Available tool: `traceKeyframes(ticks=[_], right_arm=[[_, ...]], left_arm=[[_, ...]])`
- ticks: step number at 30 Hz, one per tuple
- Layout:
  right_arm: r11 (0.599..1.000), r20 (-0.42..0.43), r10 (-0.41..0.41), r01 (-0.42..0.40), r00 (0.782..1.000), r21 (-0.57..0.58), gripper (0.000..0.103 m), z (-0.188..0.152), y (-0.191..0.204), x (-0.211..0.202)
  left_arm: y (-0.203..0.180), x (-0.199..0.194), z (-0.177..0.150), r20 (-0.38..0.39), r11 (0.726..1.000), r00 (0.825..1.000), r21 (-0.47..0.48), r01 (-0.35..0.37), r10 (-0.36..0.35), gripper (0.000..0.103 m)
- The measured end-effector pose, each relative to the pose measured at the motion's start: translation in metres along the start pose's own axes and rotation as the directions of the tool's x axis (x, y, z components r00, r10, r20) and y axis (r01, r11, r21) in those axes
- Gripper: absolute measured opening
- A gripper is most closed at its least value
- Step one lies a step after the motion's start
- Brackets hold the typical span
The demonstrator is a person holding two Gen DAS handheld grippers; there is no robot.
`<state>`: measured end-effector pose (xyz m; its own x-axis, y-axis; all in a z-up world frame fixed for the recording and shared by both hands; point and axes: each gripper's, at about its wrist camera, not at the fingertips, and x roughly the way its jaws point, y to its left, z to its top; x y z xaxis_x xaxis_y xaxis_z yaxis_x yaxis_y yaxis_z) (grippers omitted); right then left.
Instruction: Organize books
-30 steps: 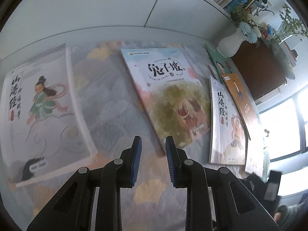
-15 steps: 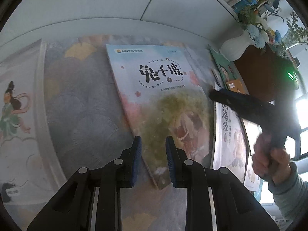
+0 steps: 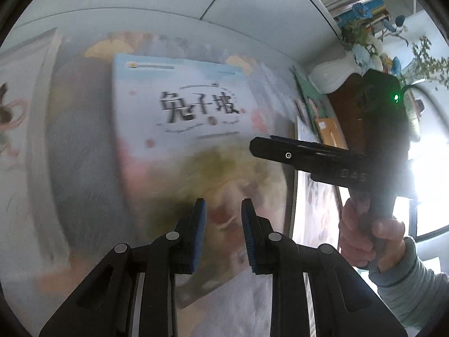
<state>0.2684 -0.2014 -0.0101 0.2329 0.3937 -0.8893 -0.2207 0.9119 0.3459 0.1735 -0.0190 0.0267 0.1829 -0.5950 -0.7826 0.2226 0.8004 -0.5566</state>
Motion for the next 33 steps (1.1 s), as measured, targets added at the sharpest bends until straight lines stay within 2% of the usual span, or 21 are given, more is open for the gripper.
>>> traceKeyframes(ticks=[1, 2, 5, 7, 10, 14, 15, 19, 21, 23, 27, 30, 31, 33], right_arm=[[0.999, -0.011, 0.045, -0.045, 0.999, 0.021, 0.053, -0.006, 0.007, 0.001], [0.998, -0.016, 0.054, -0.053, 0.998, 0.024, 0.053, -0.009, 0.01, 0.004], [1.0, -0.012, 0.008, -0.008, 1.0, -0.018, 0.053, -0.029, 0.035, 0.002], [1.0, -0.028, 0.025, -0.026, 0.999, -0.011, 0.053, -0.047, 0.042, 0.0], [1.0, 0.002, 0.006, -0.006, 1.0, 0.005, 0.053, -0.059, 0.05, 0.0], [0.995, 0.068, -0.05, 0.043, 0.996, 0.095, 0.053, -0.06, 0.051, 0.004], [0.994, 0.071, -0.07, 0.063, 0.995, 0.094, 0.053, -0.059, 0.055, 0.006], [0.988, 0.062, -0.15, 0.148, 0.987, 0.042, 0.054, -0.062, 0.071, 0.01], [0.988, 0.053, -0.151, 0.15, 0.987, 0.032, 0.054, -0.068, 0.068, 0.004], [0.992, 0.041, -0.117, 0.116, 0.992, 0.045, 0.054, -0.081, 0.067, -0.003], [0.993, 0.023, -0.118, 0.118, 0.993, 0.014, 0.054, -0.132, 0.087, -0.012], [0.993, 0.011, -0.117, 0.117, 0.993, -0.012, 0.054, -0.171, 0.1, -0.019], [0.993, 0.005, -0.118, 0.118, 0.993, -0.024, 0.054, -0.185, 0.102, -0.022], [0.992, -0.002, -0.123, 0.123, 0.992, -0.024, 0.054, -0.209, 0.103, -0.03]], left_arm=[[0.001, -0.006, -0.009, -0.004, 1.0, 1.0, 0.003, -0.013, 0.013, 0.023], [0.003, -0.011, -0.016, -0.008, 1.0, 1.0, -0.001, -0.026, 0.026, 0.023], [0.013, -0.038, -0.049, 0.014, 0.997, 0.997, -0.019, -0.074, 0.074, 0.023], [0.027, -0.059, -0.064, 0.06, 0.991, 0.99, -0.059, -0.12, 0.124, 0.023], [0.046, -0.074, -0.062, 0.106, 0.98, 0.978, -0.103, -0.17, 0.18, 0.023], [0.051, -0.05, -0.045, 0.054, 0.975, 0.976, -0.084, -0.206, 0.211, 0.023], [0.047, -0.051, -0.044, 0.072, 0.975, 0.974, -0.069, -0.21, 0.215, 0.027], [0.042, -0.055, -0.05, 0.075, 0.98, 0.978, -0.059, -0.191, 0.195, 0.027], [0.041, -0.06, -0.067, 0.057, 0.982, 0.981, -0.043, -0.184, 0.186, 0.027], [0.04, -0.066, -0.086, 0.032, 0.985, 0.985, -0.03, -0.168, 0.169, 0.027], [0.034, -0.074, -0.141, -0.052, 0.99, 0.989, 0.002, -0.14, 0.14, 0.027], [0.031, -0.079, -0.169, -0.109, 0.996, 0.99, 0.017, -0.087, 0.089, 0.027], [0.03, -0.081, -0.175, -0.118, 0.996, 0.989, 0.014, -0.087, 0.088, 0.027], [0.031, -0.083, -0.183, -0.107, 0.99, 0.984, 0.014, -0.142, 0.143, 0.027]])
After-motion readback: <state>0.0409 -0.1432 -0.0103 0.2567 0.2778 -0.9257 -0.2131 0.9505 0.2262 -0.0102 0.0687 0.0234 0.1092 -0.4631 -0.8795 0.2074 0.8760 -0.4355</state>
